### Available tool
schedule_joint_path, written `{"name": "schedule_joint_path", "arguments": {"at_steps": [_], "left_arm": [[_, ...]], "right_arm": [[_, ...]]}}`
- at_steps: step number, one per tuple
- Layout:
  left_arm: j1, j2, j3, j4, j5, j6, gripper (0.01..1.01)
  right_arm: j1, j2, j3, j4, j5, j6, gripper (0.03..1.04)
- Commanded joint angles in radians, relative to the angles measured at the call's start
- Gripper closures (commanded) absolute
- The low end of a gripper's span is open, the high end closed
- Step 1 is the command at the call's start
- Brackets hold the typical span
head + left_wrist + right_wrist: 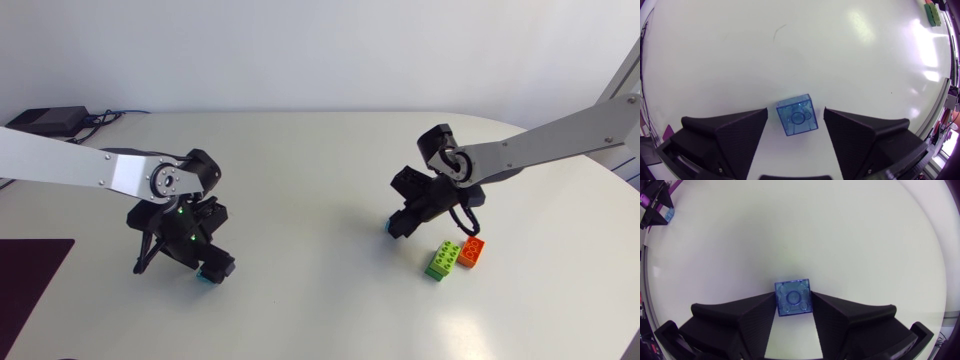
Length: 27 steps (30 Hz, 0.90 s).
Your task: Sort duplo bricks by size, large to the right and small to the left
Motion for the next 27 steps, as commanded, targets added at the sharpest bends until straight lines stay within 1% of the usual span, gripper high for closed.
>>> {"name": "schedule_joint_path", "arguments": {"at_steps": [1,4,8,9,15,19,22,25,27], "left_arm": [[0.013,-0.051,-0.023,0.010,0.007,0.004,0.052],[0.033,-0.114,-0.026,0.020,0.009,0.004,0.052],[0.065,-0.184,-0.023,0.036,0.009,0.003,0.052],[0.076,-0.203,-0.023,0.039,0.009,0.003,0.052],[0.127,-0.261,-0.049,0.060,0.020,0.007,0.052],[0.159,-0.275,-0.075,0.068,0.043,0.018,0.052],[0.173,-0.279,-0.095,0.086,0.044,0.023,0.052],[0.176,-0.279,-0.112,0.102,0.044,0.023,0.052],[0.176,-0.279,-0.118,0.108,0.044,0.023,0.052]], "right_arm": [[0.024,-0.006,-0.008,-0.036,0.003,-0.025,0.73],[0.073,-0.046,-0.025,-0.051,0.003,-0.023,0.73],[0.182,-0.067,-0.006,-0.085,0.003,-0.003,0.73],[0.224,-0.056,0.018,-0.103,0.003,0.006,0.73],[0.386,0.034,0.176,-0.197,0.004,0.038,0.73],[0.491,0.137,0.324,-0.280,0.006,0.060,0.72],[0.557,0.204,0.413,-0.318,0.006,0.072,0.71],[0.603,0.266,0.486,-0.359,0.004,0.073,0.61],[0.629,0.293,0.520,-0.376,0.001,0.075,0.59]]}}
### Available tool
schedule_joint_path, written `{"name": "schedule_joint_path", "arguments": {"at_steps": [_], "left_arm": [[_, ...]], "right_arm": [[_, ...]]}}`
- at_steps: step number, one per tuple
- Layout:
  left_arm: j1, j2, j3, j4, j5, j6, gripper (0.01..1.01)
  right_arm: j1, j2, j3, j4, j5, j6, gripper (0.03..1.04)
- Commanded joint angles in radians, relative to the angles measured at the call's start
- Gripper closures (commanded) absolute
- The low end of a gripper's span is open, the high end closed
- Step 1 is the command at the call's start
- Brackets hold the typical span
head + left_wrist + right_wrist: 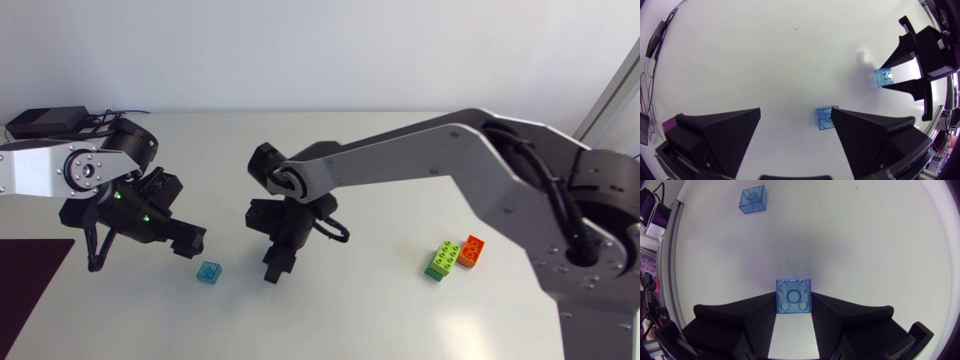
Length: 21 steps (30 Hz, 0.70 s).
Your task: Sort duplo bricks by size, large to the right and small to the left
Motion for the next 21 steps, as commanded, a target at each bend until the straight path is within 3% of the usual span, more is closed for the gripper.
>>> {"name": "schedule_joint_path", "arguments": {"at_steps": [1,4,8,13,21], "left_arm": [[0.006,-0.014,-0.028,0.010,0.007,0.022,0.052],[0.002,-0.008,-0.029,0.018,0.012,0.018,0.052],[-0.043,0.012,-0.032,0.031,0.033,0.014,0.052],[-0.130,0.063,-0.006,0.044,0.117,0.022,0.052],[-0.314,0.153,0.098,0.016,0.143,-0.071,0.052]], "right_arm": [[0.032,0.055,0.054,-0.034,0.000,0.023,0.59],[0.055,0.077,0.075,-0.044,-0.002,0.029,0.49],[0.041,0.046,0.069,-0.053,-0.006,0.041,0.09],[-0.016,-0.092,-0.042,-0.028,-0.011,0.059,0.07],[-0.195,-0.370,-0.295,0.061,-0.014,0.076,0.07]]}}
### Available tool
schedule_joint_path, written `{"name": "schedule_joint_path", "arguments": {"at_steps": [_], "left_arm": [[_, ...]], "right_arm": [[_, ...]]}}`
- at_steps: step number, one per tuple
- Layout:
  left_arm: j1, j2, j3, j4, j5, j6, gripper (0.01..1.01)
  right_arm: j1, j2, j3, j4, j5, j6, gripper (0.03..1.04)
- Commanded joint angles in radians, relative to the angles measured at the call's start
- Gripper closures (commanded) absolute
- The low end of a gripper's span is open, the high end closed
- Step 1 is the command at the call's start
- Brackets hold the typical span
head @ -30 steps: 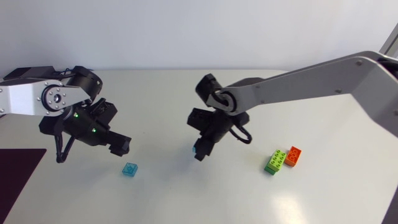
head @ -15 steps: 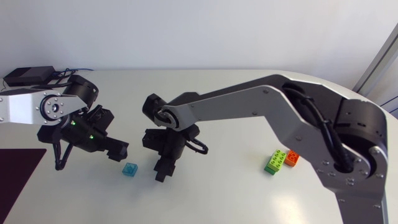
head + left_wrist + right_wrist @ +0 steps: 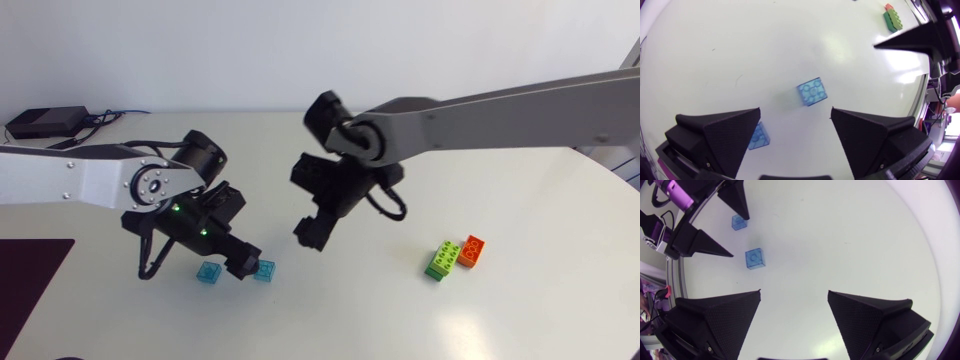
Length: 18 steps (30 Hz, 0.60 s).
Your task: Sort duplo bricks by size, large to the right and small to the left
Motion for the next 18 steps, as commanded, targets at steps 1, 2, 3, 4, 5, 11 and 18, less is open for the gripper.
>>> {"name": "schedule_joint_path", "arguments": {"at_steps": [1,2,3,4,5,11,18], "left_arm": [[-0.046,0.066,0.060,-0.013,0.014,-0.045,0.052],[-0.056,0.089,0.077,-0.016,0.014,-0.048,0.052],[-0.073,0.114,0.092,-0.016,0.014,-0.053,0.054],[-0.078,0.138,0.109,-0.017,0.014,-0.059,0.054],[-0.086,0.166,0.128,-0.026,0.013,-0.063,0.056],[-0.107,0.261,0.180,-0.045,0.002,-0.096,0.077],[-0.106,0.309,0.149,-0.016,-0.044,-0.117,0.461]], "right_arm": [[-0.059,-0.067,-0.101,0.017,-0.006,0.017,0.07],[-0.079,-0.087,-0.130,0.026,-0.006,0.015,0.07],[-0.096,-0.108,-0.161,0.037,-0.006,0.012,0.07],[-0.113,-0.127,-0.185,0.045,-0.006,0.011,0.07],[-0.127,-0.144,-0.210,0.048,-0.008,0.009,0.07],[-0.199,-0.253,-0.307,0.059,-0.028,-0.006,0.07],[-0.286,-0.357,-0.403,0.065,-0.026,-0.037,0.07]]}}
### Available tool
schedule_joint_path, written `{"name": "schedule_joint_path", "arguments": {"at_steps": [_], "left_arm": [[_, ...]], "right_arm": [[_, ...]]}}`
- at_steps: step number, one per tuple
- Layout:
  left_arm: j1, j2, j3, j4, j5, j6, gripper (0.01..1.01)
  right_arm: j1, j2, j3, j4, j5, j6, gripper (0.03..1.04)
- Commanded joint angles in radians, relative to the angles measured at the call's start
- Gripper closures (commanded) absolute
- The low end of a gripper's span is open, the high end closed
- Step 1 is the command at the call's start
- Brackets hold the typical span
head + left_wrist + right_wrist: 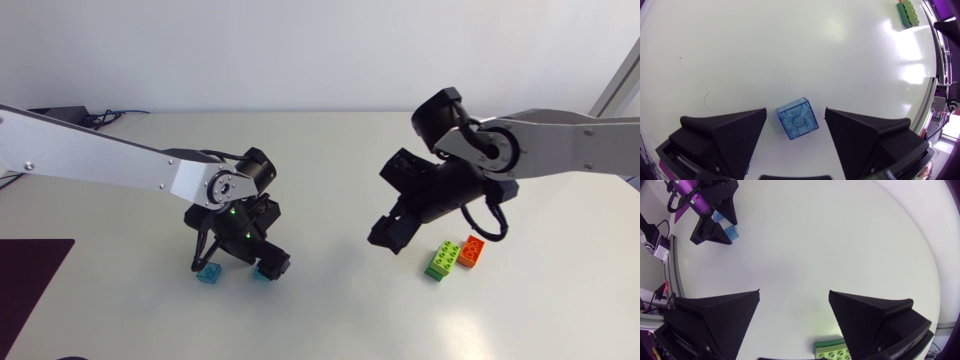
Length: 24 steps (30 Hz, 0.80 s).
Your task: Sort duplo bricks by size, large to the right and small to the left
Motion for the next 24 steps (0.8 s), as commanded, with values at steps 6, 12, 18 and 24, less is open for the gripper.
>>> {"name": "schedule_joint_path", "arguments": {"at_steps": [6,12,18,24], "left_arm": [[0.016,0.060,-0.028,0.030,-0.041,-0.017,0.815],[0.096,0.040,-0.034,0.018,-0.073,0.016,0.815],[0.192,0.032,-0.028,0.010,-0.096,0.060,0.815],[0.237,0.038,-0.002,-0.005,-0.098,0.075,0.815]], "right_arm": [[-0.106,-0.067,-0.140,0.021,0.000,-0.056,0.07],[-0.129,-0.065,-0.196,0.053,-0.011,-0.101,0.07],[-0.129,-0.065,-0.242,0.047,-0.042,-0.125,0.11],[-0.123,-0.063,-0.309,0.058,-0.042,-0.142,0.21]]}}
